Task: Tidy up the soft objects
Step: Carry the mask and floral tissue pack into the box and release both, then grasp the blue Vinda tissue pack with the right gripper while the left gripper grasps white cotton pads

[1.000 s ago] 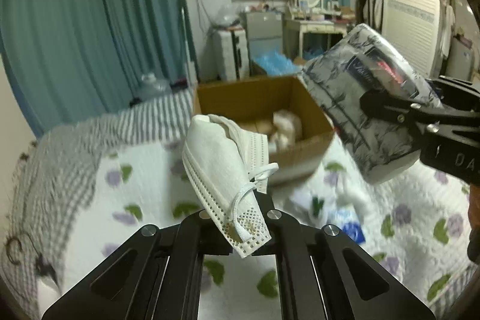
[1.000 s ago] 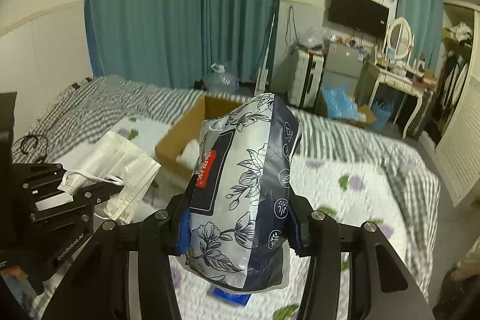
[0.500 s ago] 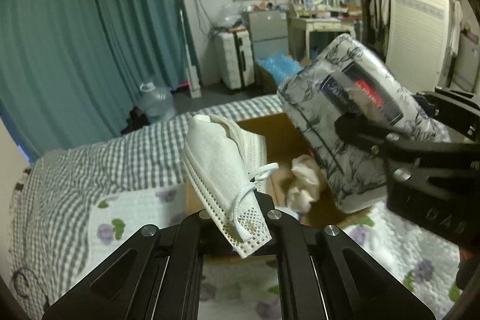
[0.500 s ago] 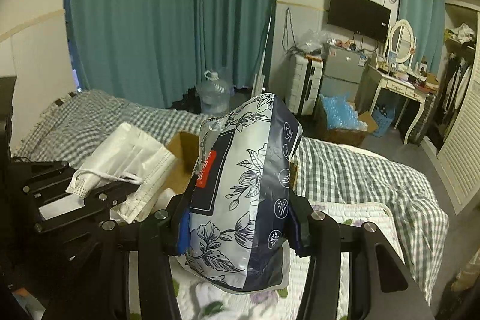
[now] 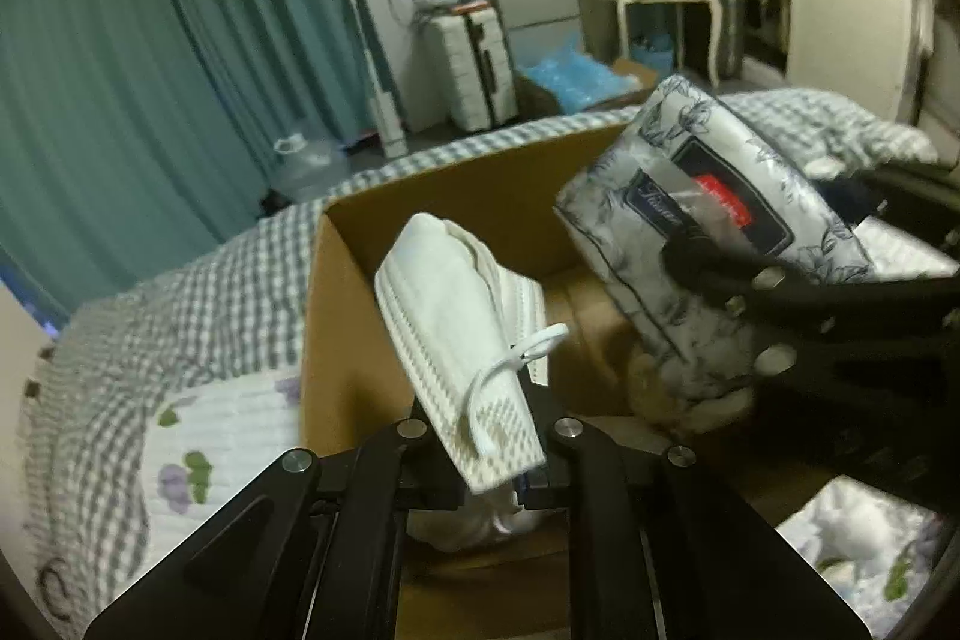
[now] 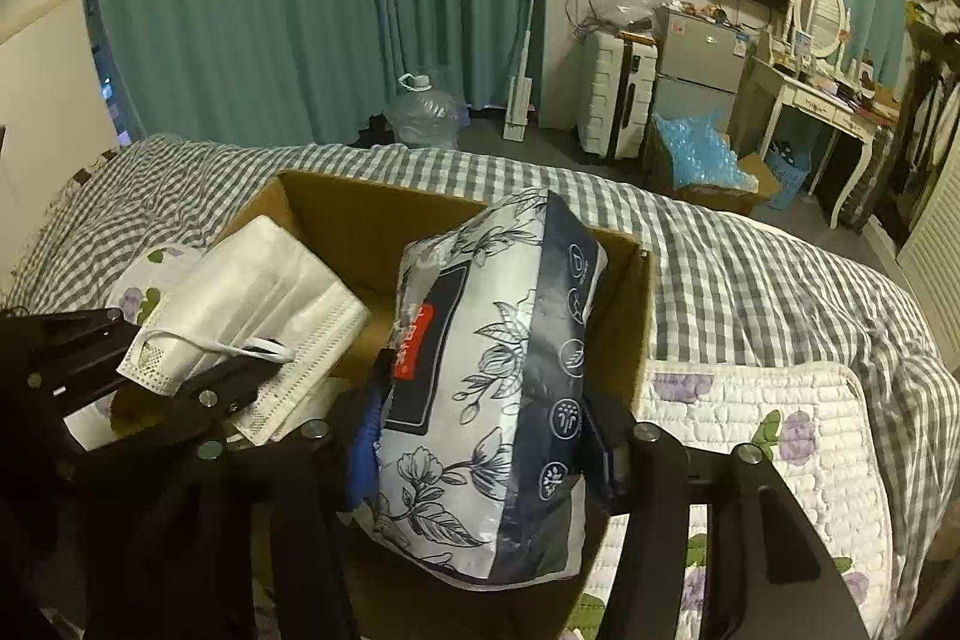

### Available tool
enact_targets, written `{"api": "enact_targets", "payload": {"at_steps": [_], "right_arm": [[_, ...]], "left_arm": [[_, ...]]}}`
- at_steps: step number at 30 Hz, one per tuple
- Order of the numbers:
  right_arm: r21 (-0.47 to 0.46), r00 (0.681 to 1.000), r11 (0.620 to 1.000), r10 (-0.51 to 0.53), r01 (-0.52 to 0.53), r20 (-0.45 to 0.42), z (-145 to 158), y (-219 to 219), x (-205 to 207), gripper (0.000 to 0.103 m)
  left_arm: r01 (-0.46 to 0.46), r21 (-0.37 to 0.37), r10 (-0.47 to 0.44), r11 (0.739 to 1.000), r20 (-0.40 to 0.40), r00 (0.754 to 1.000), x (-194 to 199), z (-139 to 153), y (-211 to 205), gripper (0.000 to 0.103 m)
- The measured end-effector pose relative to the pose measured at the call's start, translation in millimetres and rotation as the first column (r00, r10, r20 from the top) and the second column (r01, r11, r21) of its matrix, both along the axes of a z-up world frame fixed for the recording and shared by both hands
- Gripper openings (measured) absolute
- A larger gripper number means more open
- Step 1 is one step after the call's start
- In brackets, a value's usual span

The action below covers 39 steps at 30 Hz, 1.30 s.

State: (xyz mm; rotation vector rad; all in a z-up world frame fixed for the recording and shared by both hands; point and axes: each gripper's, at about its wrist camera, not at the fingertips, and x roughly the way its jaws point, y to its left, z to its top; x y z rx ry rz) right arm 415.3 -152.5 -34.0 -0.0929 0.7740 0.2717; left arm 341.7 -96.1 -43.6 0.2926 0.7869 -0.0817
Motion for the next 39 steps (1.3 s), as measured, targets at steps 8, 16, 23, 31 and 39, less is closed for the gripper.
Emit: {"api": "enact_targets", "payload": {"at_steps": [8, 16, 23, 31, 39], "right_arm": [[0.032, 0.994, 0.999, -0.032, 0.029, 0.104, 51.6, -15.6, -29.9, 0.086], [0.014, 0.975, 0.998, -0.061, 0.060, 0.215, 129.1, -27.3, -95.5, 0.103], [0.002, 0.957, 0.995, -0.094, 0.097, 0.275, 186.5, -32.8, -165.8, 0.103], [0.001, 0.954, 0.994, -0.109, 0.113, 0.280, 210.3, -41.1, -234.2, 0.103], [-0.028, 0.976, 0.994, -0.101, 0.108, 0.194, 142.1, -45.1, -260.1, 0.103]], "left_arm": [[-0.031, -0.064, 0.033, 0.997, 0.025, 0.999, -20.2, 35.9, 9.5, 0.027], [-0.013, -0.122, 0.040, 0.992, 0.216, 0.976, -87.8, 117.3, 19.2, 0.075], [-0.020, -0.128, 0.062, 0.992, 0.331, 0.942, -153.0, 175.3, 38.1, 0.102], [-0.023, -0.155, 0.075, 0.988, 0.341, 0.937, -209.4, 190.5, 48.7, 0.103], [-0.053, -0.198, 0.102, 0.979, 0.246, 0.964, -229.6, 132.4, 49.1, 0.103]]}}
